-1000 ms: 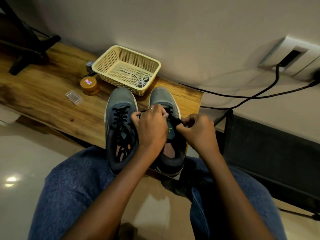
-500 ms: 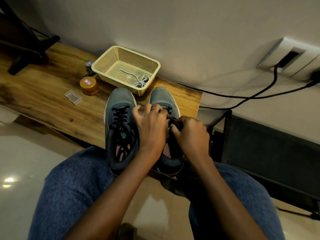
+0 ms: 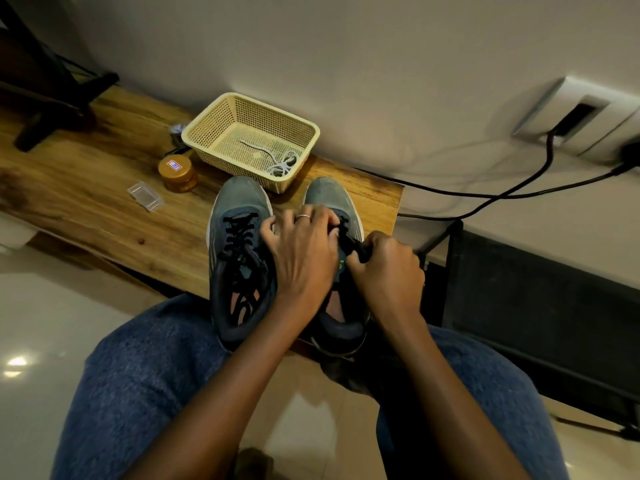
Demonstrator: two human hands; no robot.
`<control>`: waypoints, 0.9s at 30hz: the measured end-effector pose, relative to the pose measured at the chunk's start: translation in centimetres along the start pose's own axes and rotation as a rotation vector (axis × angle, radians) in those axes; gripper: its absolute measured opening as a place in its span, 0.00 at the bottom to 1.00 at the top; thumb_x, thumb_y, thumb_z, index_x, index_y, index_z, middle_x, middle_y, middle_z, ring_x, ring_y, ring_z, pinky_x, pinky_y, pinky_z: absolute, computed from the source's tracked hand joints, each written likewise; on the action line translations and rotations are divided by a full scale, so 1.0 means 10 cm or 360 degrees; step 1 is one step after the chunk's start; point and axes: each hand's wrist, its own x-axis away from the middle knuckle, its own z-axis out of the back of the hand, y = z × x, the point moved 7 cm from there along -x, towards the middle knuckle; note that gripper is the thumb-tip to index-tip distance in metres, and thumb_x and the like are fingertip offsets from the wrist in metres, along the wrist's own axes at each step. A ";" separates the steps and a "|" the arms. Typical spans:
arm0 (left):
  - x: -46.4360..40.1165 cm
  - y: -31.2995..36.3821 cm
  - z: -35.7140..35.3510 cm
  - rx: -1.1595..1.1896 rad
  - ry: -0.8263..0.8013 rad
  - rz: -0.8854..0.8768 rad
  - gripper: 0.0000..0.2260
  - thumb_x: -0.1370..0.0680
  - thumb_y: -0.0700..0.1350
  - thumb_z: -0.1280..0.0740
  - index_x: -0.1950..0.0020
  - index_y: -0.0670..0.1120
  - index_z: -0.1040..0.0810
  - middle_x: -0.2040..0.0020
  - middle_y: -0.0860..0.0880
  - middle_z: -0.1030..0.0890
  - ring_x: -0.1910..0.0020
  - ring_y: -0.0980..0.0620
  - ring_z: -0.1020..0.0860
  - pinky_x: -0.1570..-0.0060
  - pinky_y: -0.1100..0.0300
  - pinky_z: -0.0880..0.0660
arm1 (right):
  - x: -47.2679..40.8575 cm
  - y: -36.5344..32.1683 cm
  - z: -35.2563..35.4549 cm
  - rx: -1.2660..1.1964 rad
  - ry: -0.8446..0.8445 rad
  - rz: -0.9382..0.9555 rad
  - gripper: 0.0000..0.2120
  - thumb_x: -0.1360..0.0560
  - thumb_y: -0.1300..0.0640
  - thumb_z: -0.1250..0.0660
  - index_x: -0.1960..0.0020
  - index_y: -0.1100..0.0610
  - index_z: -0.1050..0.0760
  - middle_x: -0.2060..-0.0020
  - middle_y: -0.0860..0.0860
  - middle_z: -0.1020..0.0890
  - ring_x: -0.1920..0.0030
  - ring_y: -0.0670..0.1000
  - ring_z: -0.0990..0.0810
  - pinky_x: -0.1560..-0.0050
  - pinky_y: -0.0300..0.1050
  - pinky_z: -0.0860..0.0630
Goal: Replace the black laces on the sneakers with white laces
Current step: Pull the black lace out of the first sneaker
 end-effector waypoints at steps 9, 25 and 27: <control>-0.01 0.06 0.02 -0.0066 -0.0005 -0.0183 0.07 0.25 0.52 0.32 0.50 0.53 0.17 0.48 0.56 0.20 0.41 0.51 0.29 0.36 0.48 0.48 | 0.01 -0.03 -0.01 0.0017 -0.0046 0.0047 0.10 0.25 0.51 0.35 0.53 0.58 0.26 0.59 0.55 0.20 0.56 0.59 0.21 0.63 0.45 0.31; -0.02 0.01 -0.01 0.0195 -0.0049 -0.0024 0.13 0.24 0.50 0.33 0.40 0.56 0.25 0.44 0.56 0.20 0.36 0.52 0.31 0.34 0.50 0.50 | 0.02 -0.01 0.00 0.0060 -0.0051 0.0007 0.08 0.25 0.53 0.36 0.53 0.58 0.28 0.58 0.56 0.20 0.55 0.60 0.21 0.62 0.46 0.30; -0.02 0.04 -0.02 0.0064 -0.0079 -0.0120 0.10 0.25 0.52 0.32 0.45 0.56 0.20 0.43 0.57 0.20 0.36 0.52 0.32 0.33 0.48 0.50 | 0.02 -0.02 -0.01 0.0065 -0.0048 0.0030 0.08 0.25 0.53 0.36 0.53 0.58 0.28 0.58 0.56 0.21 0.56 0.60 0.21 0.63 0.46 0.29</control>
